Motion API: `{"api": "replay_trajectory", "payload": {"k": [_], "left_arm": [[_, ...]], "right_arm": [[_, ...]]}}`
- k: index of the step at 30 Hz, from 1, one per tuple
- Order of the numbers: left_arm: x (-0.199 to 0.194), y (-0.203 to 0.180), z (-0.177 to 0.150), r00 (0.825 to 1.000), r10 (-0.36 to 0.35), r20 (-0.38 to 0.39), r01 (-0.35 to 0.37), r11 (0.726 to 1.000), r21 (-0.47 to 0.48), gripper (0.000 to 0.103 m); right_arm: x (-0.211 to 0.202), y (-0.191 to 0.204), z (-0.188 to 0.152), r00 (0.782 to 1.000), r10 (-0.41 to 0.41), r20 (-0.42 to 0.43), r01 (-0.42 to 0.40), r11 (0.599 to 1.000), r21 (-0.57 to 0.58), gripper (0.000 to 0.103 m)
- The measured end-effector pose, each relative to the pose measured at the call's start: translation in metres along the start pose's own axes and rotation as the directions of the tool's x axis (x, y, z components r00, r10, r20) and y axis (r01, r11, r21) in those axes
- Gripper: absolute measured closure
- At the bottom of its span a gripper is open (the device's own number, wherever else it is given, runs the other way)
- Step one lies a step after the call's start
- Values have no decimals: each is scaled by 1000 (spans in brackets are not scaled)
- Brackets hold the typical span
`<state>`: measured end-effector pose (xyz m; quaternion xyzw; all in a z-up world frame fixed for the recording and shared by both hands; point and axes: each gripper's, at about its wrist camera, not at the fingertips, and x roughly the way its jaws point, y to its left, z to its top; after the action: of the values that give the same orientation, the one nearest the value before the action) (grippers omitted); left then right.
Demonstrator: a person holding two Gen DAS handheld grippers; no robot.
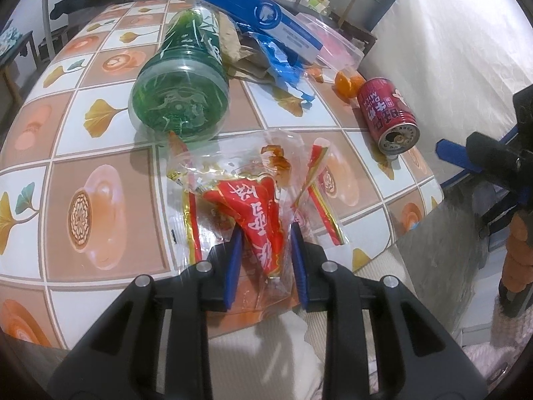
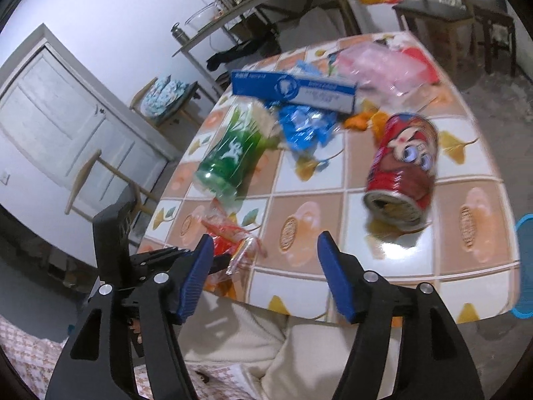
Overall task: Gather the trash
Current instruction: 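Reach the right tool to the red cartoon-face can and close on it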
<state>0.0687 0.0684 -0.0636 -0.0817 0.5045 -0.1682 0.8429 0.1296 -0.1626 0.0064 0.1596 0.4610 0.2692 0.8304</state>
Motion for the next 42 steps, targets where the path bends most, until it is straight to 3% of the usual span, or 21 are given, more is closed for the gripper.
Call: {"api": "replay_trajectory", "payload": {"k": [23, 42], "left_arm": [[2, -9, 0, 998, 55, 21, -56, 998, 18, 77], [0, -9, -2, 997, 66, 39, -67, 998, 9, 80]], "right_arm": [[-31, -29, 2, 976, -185, 111, 180, 982, 50, 24], [-31, -61, 2, 955, -284, 89, 268, 950, 162, 24]]}}
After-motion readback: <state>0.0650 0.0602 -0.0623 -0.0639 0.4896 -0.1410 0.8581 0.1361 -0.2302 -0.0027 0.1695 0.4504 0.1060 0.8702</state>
